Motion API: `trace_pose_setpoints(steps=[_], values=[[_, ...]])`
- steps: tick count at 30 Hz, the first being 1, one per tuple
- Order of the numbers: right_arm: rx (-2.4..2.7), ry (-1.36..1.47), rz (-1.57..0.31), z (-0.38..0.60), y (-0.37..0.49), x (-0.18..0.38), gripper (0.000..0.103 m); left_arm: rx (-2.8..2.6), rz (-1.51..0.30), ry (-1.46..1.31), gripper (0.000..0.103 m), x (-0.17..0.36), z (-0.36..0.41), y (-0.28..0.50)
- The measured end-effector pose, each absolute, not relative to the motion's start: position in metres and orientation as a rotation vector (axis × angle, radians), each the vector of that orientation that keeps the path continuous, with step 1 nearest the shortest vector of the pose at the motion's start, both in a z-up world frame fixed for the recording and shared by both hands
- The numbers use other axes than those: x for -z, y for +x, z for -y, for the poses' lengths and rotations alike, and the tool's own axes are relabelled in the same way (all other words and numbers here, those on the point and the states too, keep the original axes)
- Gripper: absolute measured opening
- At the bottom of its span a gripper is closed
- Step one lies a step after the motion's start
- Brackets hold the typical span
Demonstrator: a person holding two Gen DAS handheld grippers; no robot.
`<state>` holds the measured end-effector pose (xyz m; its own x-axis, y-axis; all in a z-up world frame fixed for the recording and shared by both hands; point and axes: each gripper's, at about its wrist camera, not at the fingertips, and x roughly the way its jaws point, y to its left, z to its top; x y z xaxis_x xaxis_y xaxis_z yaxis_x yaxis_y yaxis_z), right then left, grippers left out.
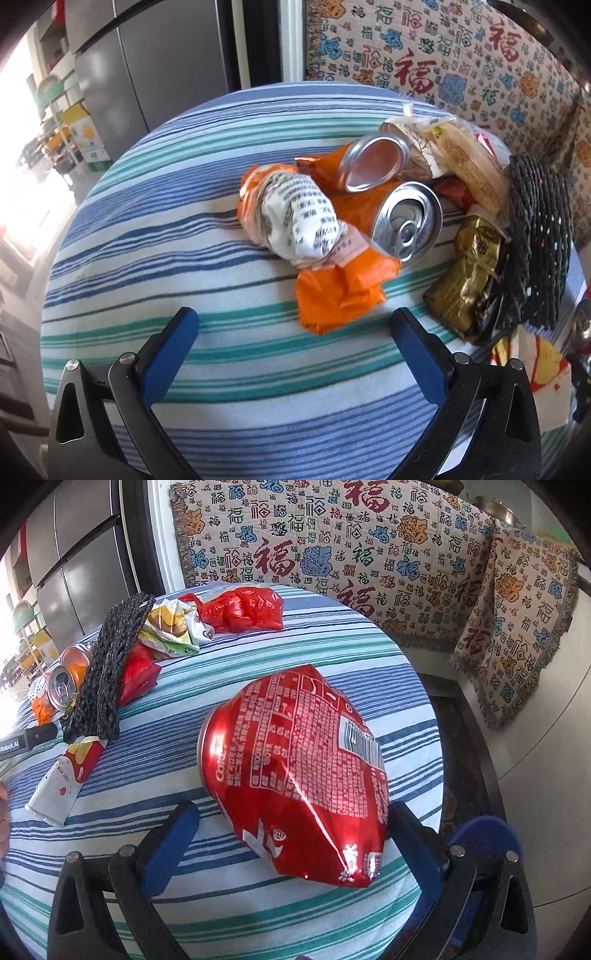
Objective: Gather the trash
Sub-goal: 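Grasp the orange-white wrapped bottle with the left tool while the right tool grasps the red chip bag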
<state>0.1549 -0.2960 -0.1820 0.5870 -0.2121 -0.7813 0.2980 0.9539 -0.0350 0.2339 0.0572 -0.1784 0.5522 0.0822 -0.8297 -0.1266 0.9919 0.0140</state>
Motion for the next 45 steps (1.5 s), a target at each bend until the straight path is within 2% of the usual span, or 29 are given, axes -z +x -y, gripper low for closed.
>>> trace_pose_setpoints(steps=[11, 29, 36, 45], values=[[0.138, 0.022, -0.903, 0.279, 0.187, 0.183, 0.103, -0.194, -0.987, -0.09, 0.103, 0.178, -0.129, 0.214], [0.046, 0.042, -0.949, 0.293, 0.179, 0.17, 0.103, -0.071, -0.982, 0.055, 0.103, 0.176, -0.102, 0.254], [0.043, -0.021, -1.026, 0.291, 0.189, 0.175, 0.103, 0.039, -0.946, -0.121, 0.103, 0.165, -0.123, 0.253], [0.082, -0.01, -0.958, 0.287, 0.19, 0.18, 0.103, 0.081, -0.889, -0.271, 0.103, 0.163, -0.111, 0.273]])
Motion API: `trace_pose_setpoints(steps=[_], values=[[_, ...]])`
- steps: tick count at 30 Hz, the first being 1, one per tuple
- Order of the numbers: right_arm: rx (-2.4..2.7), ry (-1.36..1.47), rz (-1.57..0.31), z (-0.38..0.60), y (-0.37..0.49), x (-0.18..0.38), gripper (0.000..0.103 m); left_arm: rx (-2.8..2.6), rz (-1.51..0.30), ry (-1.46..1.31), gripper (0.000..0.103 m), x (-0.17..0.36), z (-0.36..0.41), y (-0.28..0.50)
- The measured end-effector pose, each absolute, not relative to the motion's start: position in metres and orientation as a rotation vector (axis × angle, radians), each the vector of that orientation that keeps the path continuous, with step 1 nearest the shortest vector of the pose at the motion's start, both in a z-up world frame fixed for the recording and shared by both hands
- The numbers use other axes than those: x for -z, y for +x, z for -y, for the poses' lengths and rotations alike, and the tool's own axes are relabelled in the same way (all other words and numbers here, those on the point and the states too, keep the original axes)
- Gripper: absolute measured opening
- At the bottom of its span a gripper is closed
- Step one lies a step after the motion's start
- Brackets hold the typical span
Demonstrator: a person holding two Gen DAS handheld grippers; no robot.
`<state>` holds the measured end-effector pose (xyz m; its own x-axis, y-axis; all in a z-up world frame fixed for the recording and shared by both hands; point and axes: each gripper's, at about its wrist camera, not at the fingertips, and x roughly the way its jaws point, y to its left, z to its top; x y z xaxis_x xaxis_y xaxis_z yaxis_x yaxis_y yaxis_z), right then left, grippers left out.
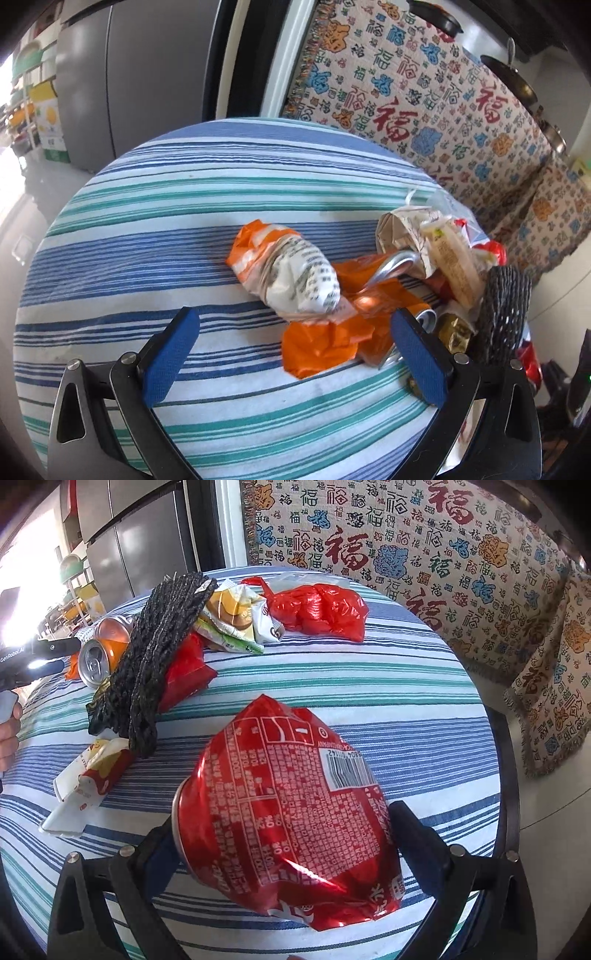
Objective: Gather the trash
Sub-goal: 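Grasp the orange-white wrapped bottle with the left tool while the right tool grasps the red chip bag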
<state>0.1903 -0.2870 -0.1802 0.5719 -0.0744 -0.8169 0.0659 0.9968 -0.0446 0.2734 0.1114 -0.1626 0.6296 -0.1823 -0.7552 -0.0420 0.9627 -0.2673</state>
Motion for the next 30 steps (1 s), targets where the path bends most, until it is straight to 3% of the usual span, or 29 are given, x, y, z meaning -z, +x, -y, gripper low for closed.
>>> trace_pose_setpoints(steps=[10, 18, 19, 20, 21, 22, 25, 30], values=[[0.068, -0.021, -0.919, 0.282, 0.188, 0.183, 0.103, -0.091, -0.969, -0.209, 0.102, 0.178, -0.157, 0.26], [0.003, 0.016, -0.955, 0.289, 0.193, 0.179, 0.103, 0.074, -0.931, -0.007, 0.102, 0.181, -0.119, 0.278], [0.003, 0.039, -0.957, 0.293, 0.194, 0.178, 0.103, 0.076, -0.923, 0.008, 0.097, 0.181, -0.117, 0.279], [0.003, 0.059, -0.961, 0.296, 0.197, 0.178, 0.103, 0.083, -0.919, 0.015, 0.074, 0.181, -0.116, 0.28], [0.005, 0.072, -0.963, 0.298, 0.199, 0.177, 0.102, 0.089, -0.928, 0.017, 0.062, 0.182, -0.115, 0.282], [0.013, 0.084, -0.964, 0.299, 0.201, 0.176, 0.091, 0.074, -0.908, 0.039, 0.05, 0.181, -0.113, 0.282], [0.03, 0.117, -0.966, 0.301, 0.2, 0.173, 0.091, 0.098, -0.899, 0.021, 0.039, 0.177, -0.115, 0.276], [0.053, 0.111, -0.924, 0.299, 0.178, 0.164, 0.091, 0.078, -0.852, -0.008, 0.037, 0.16, -0.124, 0.254]])
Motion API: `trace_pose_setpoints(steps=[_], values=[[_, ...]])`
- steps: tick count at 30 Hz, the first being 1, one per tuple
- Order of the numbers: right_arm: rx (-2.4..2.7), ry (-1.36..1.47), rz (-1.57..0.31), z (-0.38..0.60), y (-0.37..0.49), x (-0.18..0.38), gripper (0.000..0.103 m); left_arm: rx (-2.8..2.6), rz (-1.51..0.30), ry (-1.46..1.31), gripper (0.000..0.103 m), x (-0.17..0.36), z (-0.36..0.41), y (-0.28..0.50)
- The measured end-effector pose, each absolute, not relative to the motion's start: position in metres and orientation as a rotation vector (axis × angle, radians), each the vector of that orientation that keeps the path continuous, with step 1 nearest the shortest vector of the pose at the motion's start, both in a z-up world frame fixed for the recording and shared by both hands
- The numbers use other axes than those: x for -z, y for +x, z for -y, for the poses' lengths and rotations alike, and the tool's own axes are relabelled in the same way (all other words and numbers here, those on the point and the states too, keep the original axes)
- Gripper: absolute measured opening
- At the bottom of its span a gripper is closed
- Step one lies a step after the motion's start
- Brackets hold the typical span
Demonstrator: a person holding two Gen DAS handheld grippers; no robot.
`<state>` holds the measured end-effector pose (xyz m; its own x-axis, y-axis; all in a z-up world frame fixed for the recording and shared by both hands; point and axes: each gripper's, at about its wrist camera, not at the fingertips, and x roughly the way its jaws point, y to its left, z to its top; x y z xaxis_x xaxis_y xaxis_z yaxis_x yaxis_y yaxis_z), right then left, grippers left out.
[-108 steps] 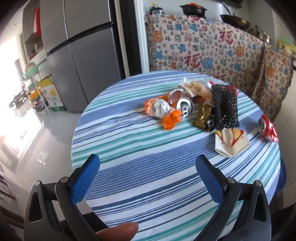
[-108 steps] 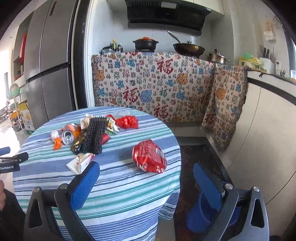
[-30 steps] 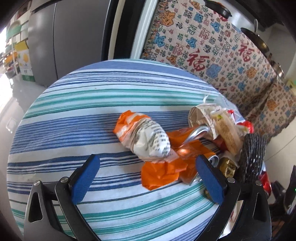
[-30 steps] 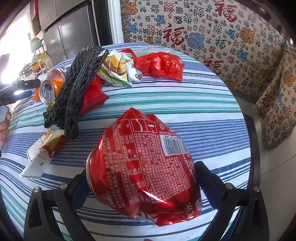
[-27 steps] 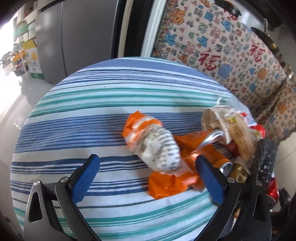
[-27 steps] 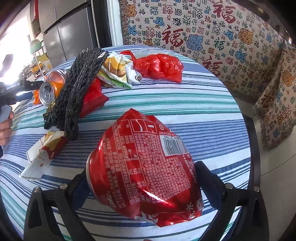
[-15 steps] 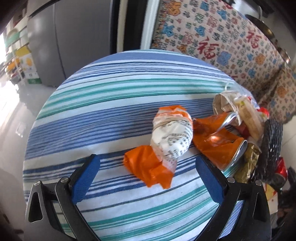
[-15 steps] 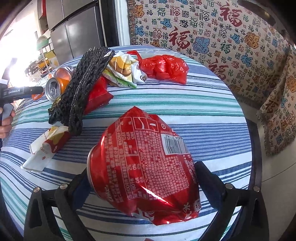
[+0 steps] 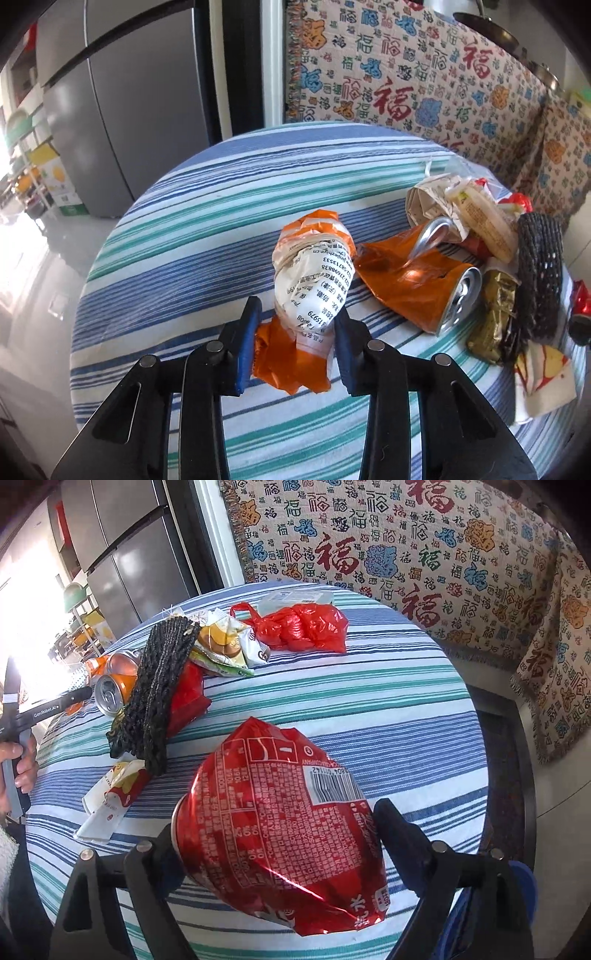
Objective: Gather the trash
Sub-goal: 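Grasp the orange-white wrapped bottle with the left tool while the right tool grasps the red chip bag, then carry both items to the blue wastebasket and open both tools to drop them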
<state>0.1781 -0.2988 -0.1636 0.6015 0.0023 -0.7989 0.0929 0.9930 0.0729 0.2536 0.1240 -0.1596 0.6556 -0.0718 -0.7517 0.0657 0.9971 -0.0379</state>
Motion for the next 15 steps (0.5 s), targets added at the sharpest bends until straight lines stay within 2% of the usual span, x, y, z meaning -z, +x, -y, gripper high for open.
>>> trace_pose_setpoints(steps=[6, 15], values=[[0.063, 0.098, -0.896, 0.301, 0.147, 0.143, 0.091, 0.152, -0.817, -0.03, 0.037, 0.137, -0.111, 0.221], [0.141, 0.12, -0.815, 0.338, 0.08, 0.105, 0.091, 0.397, -0.757, 0.008, 0.037, 0.096, -0.012, 0.182]])
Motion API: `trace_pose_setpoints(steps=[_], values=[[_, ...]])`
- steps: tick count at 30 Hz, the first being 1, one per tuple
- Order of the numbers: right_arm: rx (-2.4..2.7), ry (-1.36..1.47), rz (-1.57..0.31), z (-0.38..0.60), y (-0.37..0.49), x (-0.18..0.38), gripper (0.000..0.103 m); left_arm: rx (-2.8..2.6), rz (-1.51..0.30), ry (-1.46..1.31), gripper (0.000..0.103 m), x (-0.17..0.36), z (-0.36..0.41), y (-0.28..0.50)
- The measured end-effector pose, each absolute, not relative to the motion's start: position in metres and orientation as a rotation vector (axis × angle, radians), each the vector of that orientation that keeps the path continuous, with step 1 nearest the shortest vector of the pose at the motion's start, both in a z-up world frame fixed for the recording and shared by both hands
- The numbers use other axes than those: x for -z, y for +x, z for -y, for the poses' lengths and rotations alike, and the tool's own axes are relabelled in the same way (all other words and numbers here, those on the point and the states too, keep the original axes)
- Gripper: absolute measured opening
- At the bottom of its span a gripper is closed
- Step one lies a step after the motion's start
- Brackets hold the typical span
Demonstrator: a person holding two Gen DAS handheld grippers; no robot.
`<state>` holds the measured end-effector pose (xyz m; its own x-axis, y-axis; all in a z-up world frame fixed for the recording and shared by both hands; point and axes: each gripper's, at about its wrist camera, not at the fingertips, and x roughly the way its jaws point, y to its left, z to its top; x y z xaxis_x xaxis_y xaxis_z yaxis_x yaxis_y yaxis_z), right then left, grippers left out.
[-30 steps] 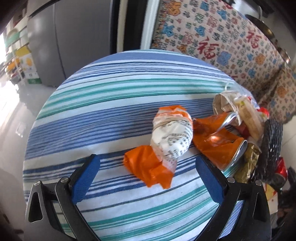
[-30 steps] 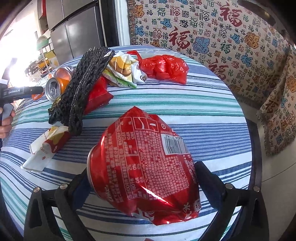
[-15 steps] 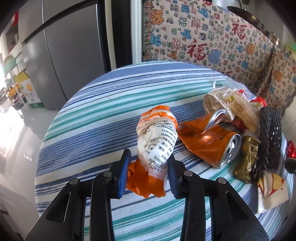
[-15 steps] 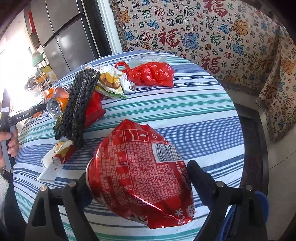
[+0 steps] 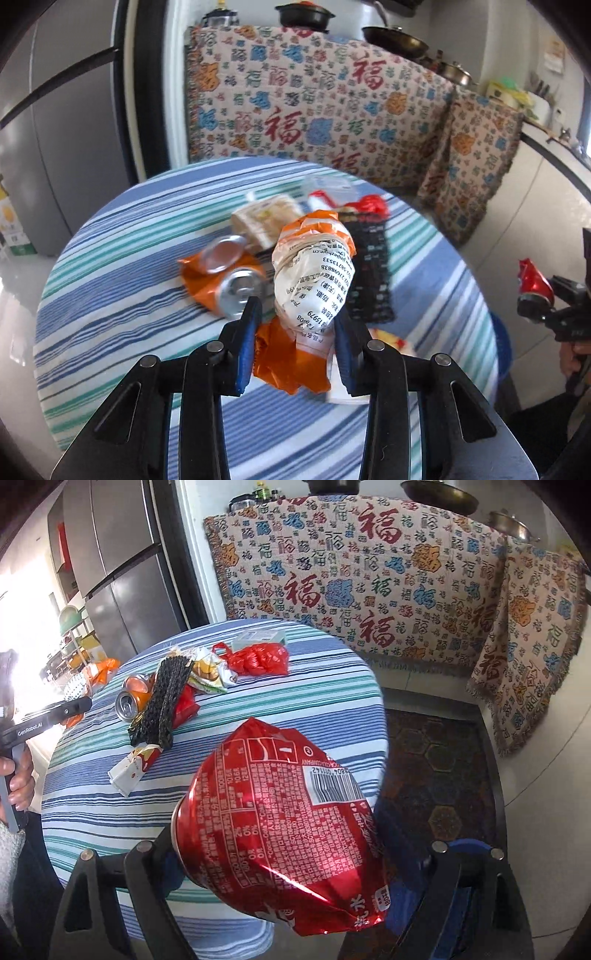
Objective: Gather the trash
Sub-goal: 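Carry both items to the blue wastebasket and open both tools to drop them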
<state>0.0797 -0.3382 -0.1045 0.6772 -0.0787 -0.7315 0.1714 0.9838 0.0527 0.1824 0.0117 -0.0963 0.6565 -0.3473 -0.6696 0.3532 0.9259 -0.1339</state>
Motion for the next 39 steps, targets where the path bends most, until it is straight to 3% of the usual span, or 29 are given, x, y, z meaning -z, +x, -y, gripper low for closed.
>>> trace_pose_setpoints(steps=[10, 20, 39], values=[[0.375, 0.168, -0.776, 0.432, -0.007, 0.096, 0.091, 0.769, -0.756, -0.018, 0.037, 0.068, 0.15, 0.134], [0.585, 0.207, -0.767, 0.524, -0.073, 0.138, 0.091, 0.952, -0.854, 0.051, 0.037, 0.11, 0.303, 0.114], [0.626, 0.287, -0.842, 0.594, -0.085, 0.184, 0.092, 0.987, -0.974, 0.135, 0.038, 0.168, 0.417, 0.111]])
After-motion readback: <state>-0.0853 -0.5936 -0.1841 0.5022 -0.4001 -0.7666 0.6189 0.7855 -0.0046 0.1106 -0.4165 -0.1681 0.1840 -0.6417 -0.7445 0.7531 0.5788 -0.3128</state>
